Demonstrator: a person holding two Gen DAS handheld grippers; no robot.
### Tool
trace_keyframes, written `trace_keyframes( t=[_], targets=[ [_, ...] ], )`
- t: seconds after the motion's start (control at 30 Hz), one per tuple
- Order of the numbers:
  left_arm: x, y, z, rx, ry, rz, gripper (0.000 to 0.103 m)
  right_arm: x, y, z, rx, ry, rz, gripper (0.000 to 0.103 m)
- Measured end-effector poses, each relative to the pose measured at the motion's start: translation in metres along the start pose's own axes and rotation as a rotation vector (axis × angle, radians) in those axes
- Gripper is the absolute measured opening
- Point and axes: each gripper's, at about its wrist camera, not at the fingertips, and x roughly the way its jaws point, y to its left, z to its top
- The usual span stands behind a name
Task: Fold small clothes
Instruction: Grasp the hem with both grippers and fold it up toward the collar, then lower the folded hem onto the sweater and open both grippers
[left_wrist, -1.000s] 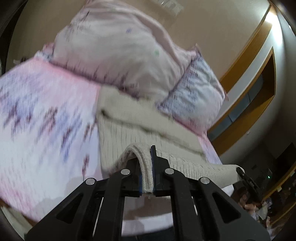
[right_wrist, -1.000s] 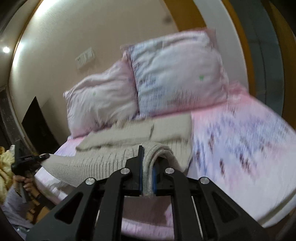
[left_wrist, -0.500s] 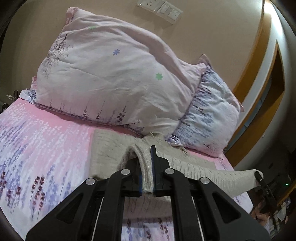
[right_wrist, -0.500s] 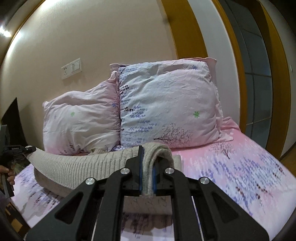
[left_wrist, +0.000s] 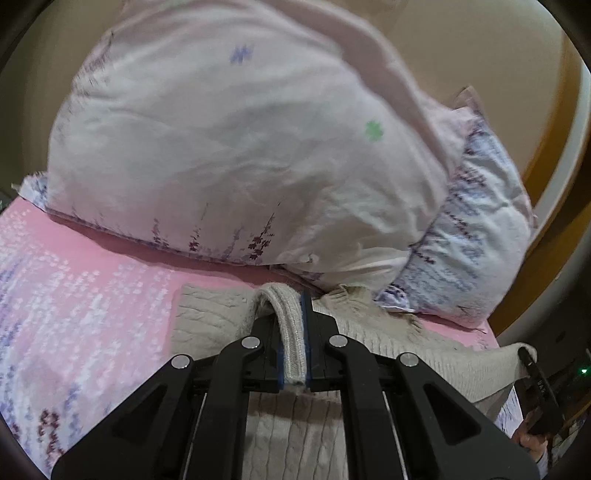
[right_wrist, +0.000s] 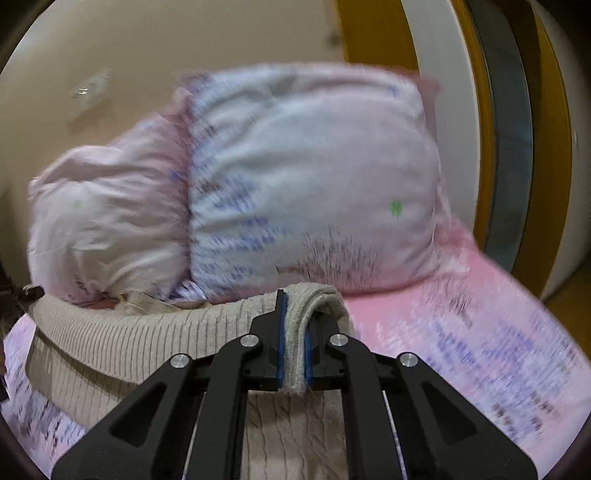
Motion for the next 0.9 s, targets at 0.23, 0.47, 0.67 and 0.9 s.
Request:
trace_keyframes(
  t=[0.23,0.47,0.67,0.9],
  targets=[
    [0.034,0.014,0.001,-0.059,0.036,0.027,0.006,0.053,-0.003,-0.005,0.046,0.105,-0.017,0.007],
    [0.069,0.021,-0.002,-0.099,0.098,0.042,0.006,0.104,-0.026,-0.009,0.225,0.282,0.012,0.008],
    [0.085,0.025,-0.003,-0.140,0.130,0.030,0.006,0.123,-0.035,-0.015,0.316,0.346,0.033,0.014],
    [0.094,0.028,-0.001,-0.191,0.155,-0.007,0.010,0.136,-0.034,-0.006,0.415,0.361,0.112,0.062]
  ],
)
